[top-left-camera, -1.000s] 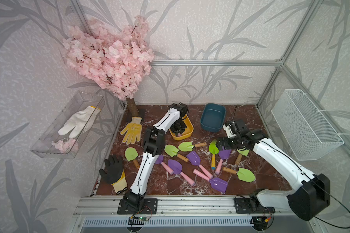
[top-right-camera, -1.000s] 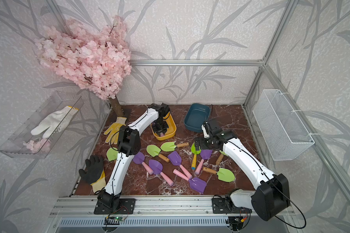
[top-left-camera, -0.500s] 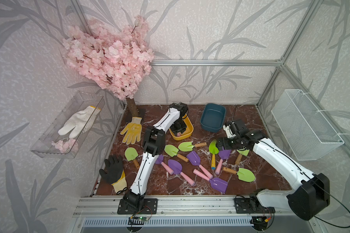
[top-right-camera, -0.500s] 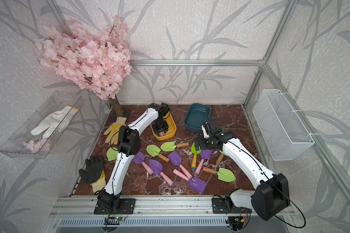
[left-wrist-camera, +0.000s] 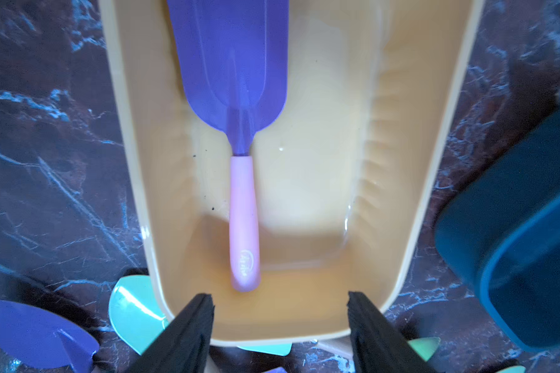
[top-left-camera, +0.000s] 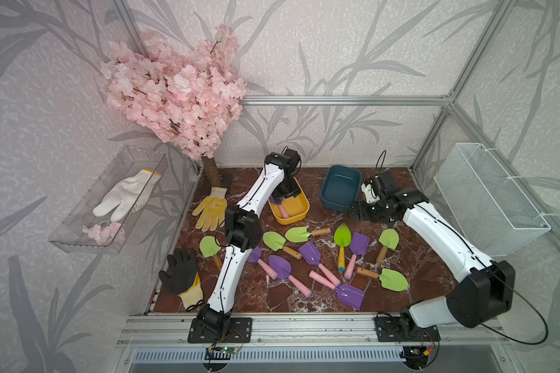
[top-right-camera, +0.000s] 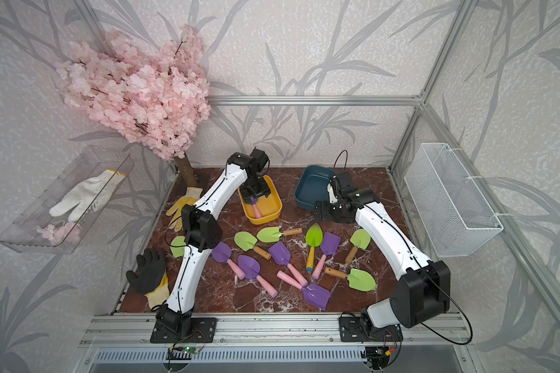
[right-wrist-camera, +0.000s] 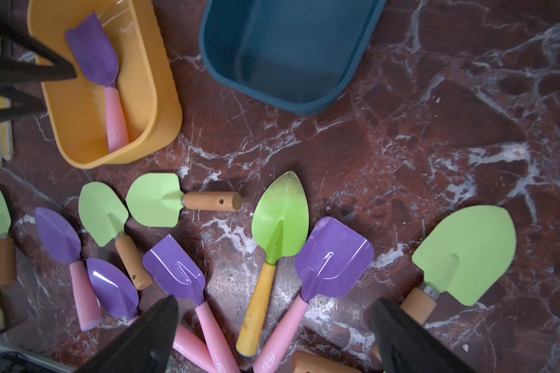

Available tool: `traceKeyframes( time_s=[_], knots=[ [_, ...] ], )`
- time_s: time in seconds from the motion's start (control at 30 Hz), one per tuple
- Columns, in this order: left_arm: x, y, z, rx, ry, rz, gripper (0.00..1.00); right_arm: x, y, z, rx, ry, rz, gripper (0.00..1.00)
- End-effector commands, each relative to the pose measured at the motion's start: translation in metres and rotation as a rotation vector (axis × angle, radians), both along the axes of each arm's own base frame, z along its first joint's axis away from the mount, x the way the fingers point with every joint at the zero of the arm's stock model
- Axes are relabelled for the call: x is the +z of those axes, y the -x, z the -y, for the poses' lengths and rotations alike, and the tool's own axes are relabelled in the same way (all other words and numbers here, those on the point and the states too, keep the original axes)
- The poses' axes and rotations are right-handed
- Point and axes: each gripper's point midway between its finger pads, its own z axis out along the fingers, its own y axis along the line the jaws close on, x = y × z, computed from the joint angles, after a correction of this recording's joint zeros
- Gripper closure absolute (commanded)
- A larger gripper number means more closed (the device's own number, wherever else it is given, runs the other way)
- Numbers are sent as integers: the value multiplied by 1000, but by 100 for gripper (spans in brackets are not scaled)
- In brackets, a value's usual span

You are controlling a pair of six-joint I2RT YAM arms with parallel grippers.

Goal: Sort the small shovels by color and place them into the storage box
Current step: Place the shovel in the storage box, then adjust the storage box at the center of the board.

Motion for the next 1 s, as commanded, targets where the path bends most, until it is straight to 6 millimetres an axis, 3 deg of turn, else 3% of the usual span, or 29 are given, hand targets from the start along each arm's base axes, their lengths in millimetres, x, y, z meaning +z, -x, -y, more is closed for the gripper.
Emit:
traceKeyframes(
  time_s=[0.0,0.2,0.4,0.67,0.97],
  knots=[
    [50,13,-4,-13,11,79,30,-5,-11,8,-59,7,-81,2],
    [71,35,-17,-12,-13,103,30,-33,-53,20,-142,15,-159,3],
    [89,60,-35,-6,-34,132,30,-60,-93,16,-148,-29,-197,6],
    [97,90,-52,22,-30,155,31,-91,-134,17,-152,20,-248,12],
    [101,113,-64,24,-39,165,33,-119,-158,21,-96,101,-325,39]
  ],
)
